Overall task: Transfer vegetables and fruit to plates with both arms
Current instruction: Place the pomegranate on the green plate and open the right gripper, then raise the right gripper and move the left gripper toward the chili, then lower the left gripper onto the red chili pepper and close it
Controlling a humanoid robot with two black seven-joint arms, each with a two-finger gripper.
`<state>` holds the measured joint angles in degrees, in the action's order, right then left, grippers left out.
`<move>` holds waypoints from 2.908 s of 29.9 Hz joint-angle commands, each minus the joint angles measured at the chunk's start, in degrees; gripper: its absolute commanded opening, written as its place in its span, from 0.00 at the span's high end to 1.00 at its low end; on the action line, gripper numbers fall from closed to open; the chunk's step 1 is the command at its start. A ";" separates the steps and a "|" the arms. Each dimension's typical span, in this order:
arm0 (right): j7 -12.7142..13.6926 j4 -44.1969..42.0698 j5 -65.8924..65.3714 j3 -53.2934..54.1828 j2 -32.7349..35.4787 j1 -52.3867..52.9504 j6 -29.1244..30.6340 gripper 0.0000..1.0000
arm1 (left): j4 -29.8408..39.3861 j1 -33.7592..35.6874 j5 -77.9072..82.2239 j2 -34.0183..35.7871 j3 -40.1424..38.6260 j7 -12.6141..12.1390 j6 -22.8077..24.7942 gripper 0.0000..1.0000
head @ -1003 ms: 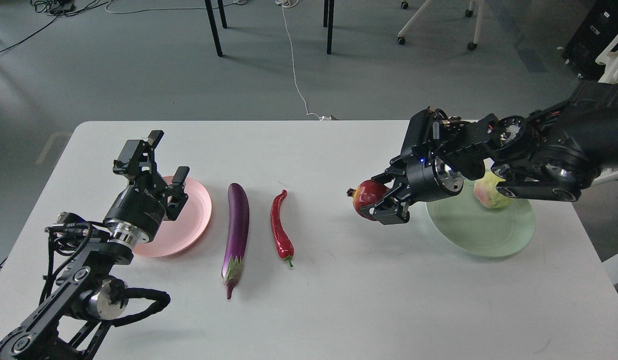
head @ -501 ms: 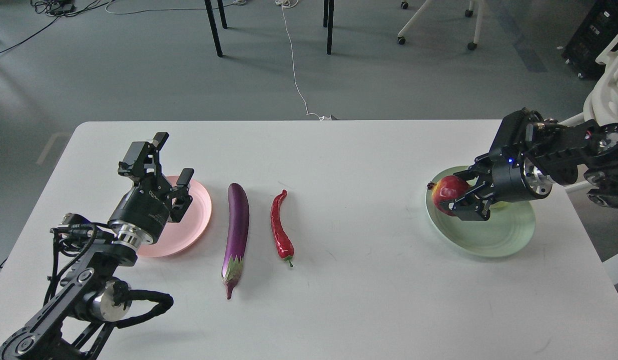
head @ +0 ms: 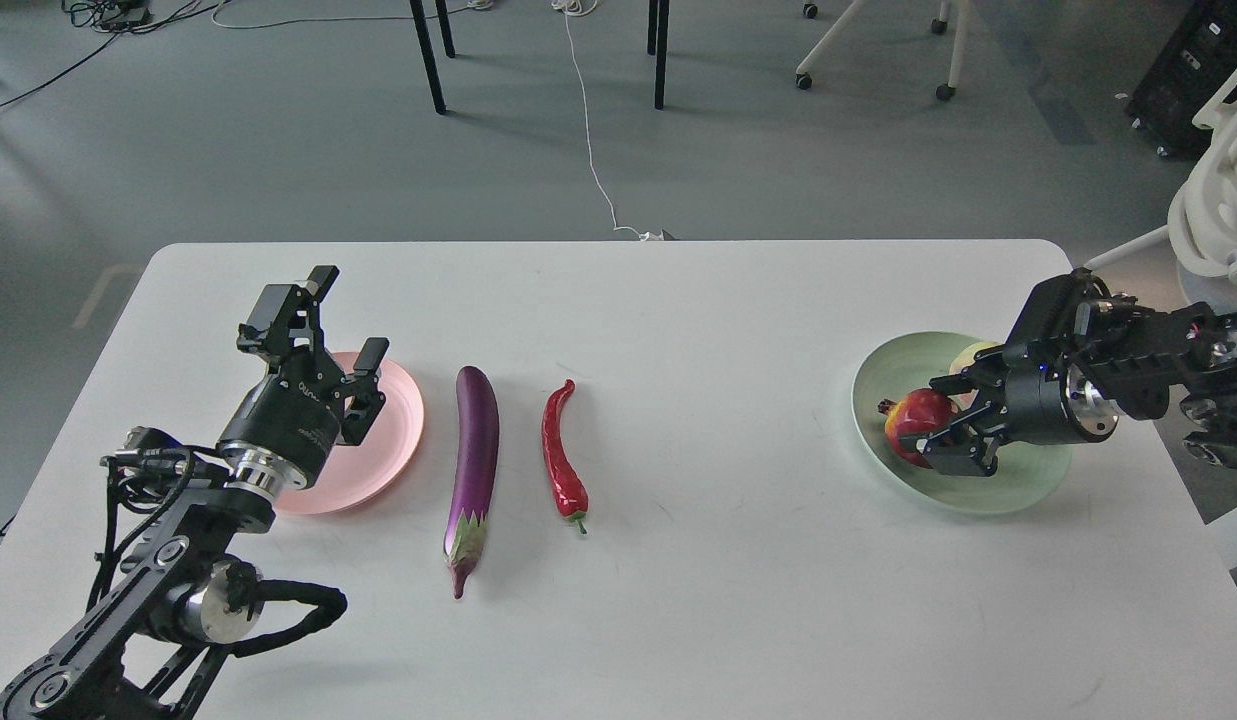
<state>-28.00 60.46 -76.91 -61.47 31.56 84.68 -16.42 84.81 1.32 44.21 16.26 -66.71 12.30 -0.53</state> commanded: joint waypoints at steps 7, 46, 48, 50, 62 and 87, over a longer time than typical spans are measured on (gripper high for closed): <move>0.00 0.44 0.26 6.33 0.08 1.10 -2.83 0.03 | 0.00 0.00 -0.01 0.00 0.00 0.00 0.00 0.01; 0.00 3.17 74.80 82.03 1.31 -46.01 21.78 0.03 | 0.44 13.52 20.34 12.65 11.75 13.44 5.80 0.01; 0.00 3.17 74.80 82.03 1.31 -46.18 21.86 0.03 | 0.53 16.16 28.79 13.89 17.64 13.89 6.06 0.01; 0.00 3.17 74.80 82.03 1.40 -46.27 21.86 0.03 | 0.53 19.49 34.69 14.76 21.95 13.71 6.59 0.01; 0.00 3.52 74.80 82.47 3.51 -46.18 22.04 0.03 | -9.75 42.53 69.15 14.07 44.29 11.34 17.20 0.01; 0.00 4.40 74.80 82.56 5.62 -47.32 21.78 0.03 | -22.41 52.30 55.98 3.78 54.23 -8.52 28.53 0.03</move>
<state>-28.00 64.75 -2.11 21.10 37.17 37.65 5.43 63.45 53.62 100.52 20.39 -12.58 3.97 28.00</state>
